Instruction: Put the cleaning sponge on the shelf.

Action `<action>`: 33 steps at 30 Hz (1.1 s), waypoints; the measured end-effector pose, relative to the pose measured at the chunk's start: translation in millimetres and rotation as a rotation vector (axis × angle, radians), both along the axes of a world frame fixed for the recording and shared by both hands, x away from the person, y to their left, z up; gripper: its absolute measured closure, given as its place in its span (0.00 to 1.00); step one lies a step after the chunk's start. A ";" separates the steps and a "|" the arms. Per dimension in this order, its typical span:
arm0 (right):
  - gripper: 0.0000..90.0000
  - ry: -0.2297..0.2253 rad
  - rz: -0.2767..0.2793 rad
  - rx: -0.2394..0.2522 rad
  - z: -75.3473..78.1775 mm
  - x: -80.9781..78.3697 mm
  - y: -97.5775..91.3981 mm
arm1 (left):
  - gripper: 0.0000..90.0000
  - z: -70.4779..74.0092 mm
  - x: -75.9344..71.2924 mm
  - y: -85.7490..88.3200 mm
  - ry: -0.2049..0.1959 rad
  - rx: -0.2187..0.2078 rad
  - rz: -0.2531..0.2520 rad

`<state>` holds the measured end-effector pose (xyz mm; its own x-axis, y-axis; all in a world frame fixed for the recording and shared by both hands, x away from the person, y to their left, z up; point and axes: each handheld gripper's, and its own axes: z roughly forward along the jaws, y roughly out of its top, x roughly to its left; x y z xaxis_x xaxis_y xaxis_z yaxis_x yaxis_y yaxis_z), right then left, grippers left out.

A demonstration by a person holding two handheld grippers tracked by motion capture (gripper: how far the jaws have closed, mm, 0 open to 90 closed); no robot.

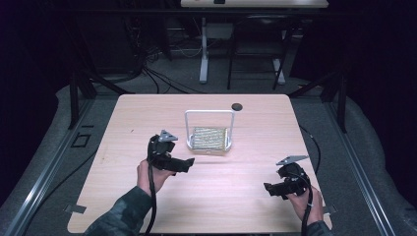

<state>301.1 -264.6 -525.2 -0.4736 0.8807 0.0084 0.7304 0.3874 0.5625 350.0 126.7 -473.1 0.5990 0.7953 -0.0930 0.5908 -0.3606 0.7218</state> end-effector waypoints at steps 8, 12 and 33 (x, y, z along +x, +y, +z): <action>0.14 0.007 -0.001 -0.008 -0.4 0.0 0.8 | 0.00 -6.4 -11.6 36.1 0.026 0.033 0.034; 0.14 0.007 0.002 -0.011 -0.6 0.1 0.9 | 0.00 -13.5 -19.2 62.7 0.050 0.040 0.073; 0.14 0.014 -0.007 -0.017 -2.6 1.3 -1.0 | 0.00 -58.8 -28.1 118.2 0.117 0.030 0.141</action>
